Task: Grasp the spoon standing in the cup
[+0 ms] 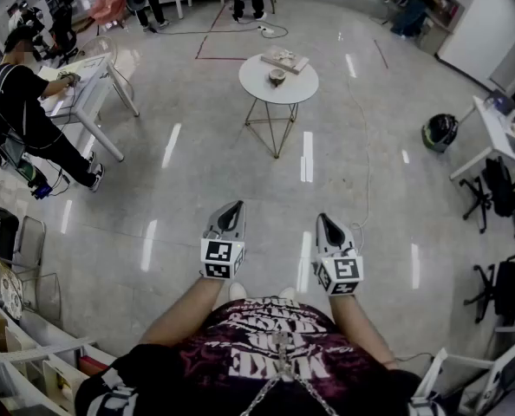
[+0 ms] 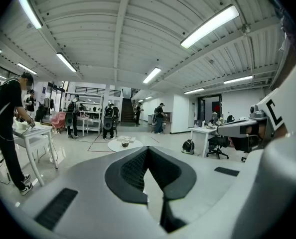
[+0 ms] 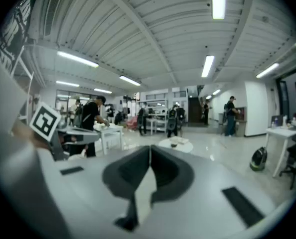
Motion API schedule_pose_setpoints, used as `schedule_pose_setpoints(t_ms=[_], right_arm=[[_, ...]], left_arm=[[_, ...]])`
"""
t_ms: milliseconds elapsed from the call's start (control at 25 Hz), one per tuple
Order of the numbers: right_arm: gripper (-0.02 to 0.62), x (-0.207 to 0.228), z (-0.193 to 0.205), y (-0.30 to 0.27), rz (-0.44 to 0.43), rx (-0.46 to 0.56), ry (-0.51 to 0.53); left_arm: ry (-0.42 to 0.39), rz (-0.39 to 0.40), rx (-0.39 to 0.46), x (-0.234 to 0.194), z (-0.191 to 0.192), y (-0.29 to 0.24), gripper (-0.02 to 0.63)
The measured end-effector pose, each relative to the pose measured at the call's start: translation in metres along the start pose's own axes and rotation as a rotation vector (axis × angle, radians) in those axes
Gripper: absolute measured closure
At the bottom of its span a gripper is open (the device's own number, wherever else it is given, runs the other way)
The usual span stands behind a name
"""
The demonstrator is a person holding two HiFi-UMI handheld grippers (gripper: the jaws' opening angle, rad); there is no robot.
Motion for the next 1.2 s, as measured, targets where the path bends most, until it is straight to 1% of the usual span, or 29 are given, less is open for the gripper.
schedule_pose_setpoints(t_ms=[240,440,640,840,1000,1200], right_arm=[[0.561,-0.005,-0.003,-0.01,-0.015,0.007,-0.007],[0.56,-0.014,-0.009,-0.019,-0.02,0.005,-0.004],[0.56,-0.029,-0.019,-0.029,-0.025,0.008,0.017],[0.56,-0.052,-0.022,-0.039,-0.012,0.017,0.008],[0.56,-0.066,-0.02,-0.047,-0.009,0.0,0.008],[0.56,-0.071,-0.008,-0.043,0.006,-0.044,0.009]], left_arm=[[0.0,0.012,-0.006,-0.01,0.003,-0.007,0.581],[0.003,0.018,0.017,-0.024,-0.003,-0.006,0.581],[0.007,0.034,0.034,-0.036,-0.008,-0.005,0.581],[-0.003,0.051,0.034,-0.058,-0.006,-0.004,0.581],[0.016,0.06,0.041,-0.074,-0.003,0.001,0.581],[0.049,0.09,0.051,-0.074,0.009,0.002,0.581]])
Point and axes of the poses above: the fingertips, and each gripper's own axes: y backward along the fingers, x to its right, z out of its underside, the point moved 8 cm from there along y, backward along the fingers, and after that the axes turned 10 degrees about -x, right-handed, at the moved point
